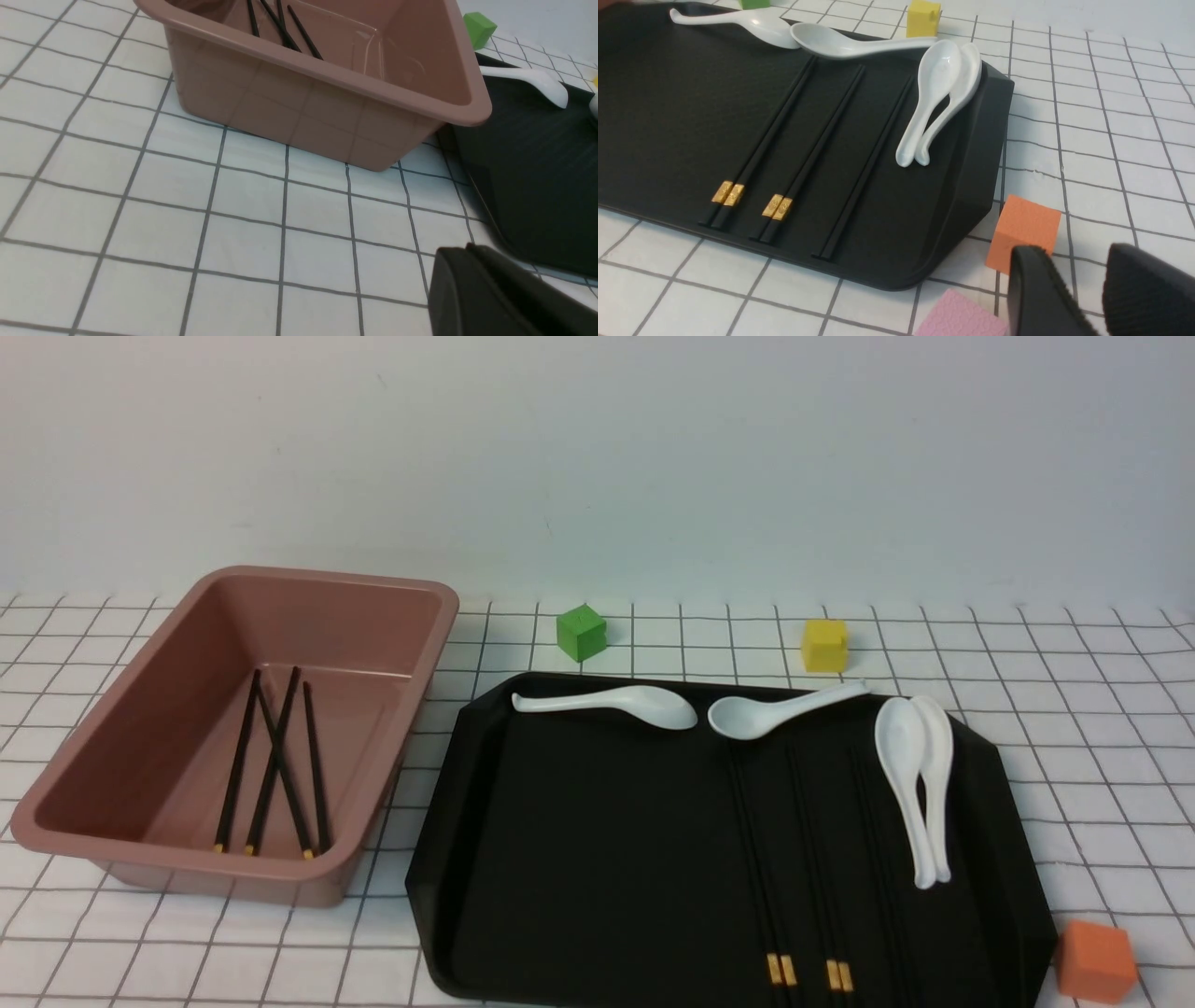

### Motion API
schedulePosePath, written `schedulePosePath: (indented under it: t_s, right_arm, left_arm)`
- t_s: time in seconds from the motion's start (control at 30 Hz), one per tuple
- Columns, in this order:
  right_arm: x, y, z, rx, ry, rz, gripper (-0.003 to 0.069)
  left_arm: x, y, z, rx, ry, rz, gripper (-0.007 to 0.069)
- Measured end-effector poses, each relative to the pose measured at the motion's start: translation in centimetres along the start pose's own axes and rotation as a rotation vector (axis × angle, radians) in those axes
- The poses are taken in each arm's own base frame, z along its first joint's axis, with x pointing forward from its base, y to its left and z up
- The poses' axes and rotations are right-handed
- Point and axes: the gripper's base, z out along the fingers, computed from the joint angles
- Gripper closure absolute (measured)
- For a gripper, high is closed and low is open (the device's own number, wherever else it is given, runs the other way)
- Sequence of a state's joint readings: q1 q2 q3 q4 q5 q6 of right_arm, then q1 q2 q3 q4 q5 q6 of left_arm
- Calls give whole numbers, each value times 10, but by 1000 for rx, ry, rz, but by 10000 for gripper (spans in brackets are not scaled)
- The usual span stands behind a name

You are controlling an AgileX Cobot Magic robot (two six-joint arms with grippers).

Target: On white black tablecloth take chopsticks from black tray and put them in box.

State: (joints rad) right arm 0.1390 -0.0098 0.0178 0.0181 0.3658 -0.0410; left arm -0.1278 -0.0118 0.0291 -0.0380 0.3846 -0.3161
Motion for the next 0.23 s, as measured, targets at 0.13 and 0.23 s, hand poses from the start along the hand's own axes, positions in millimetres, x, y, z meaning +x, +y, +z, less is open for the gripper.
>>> schedulePosePath:
  t_s: [0.13,0.23]
  right_arm:
    - [0,0,0,0,0,0,419]
    - [0,0,0,0,0,0,419]
  left_arm:
    - [0,0,0,0,0,0,604]
    - [0,0,0,0,0,0,601]
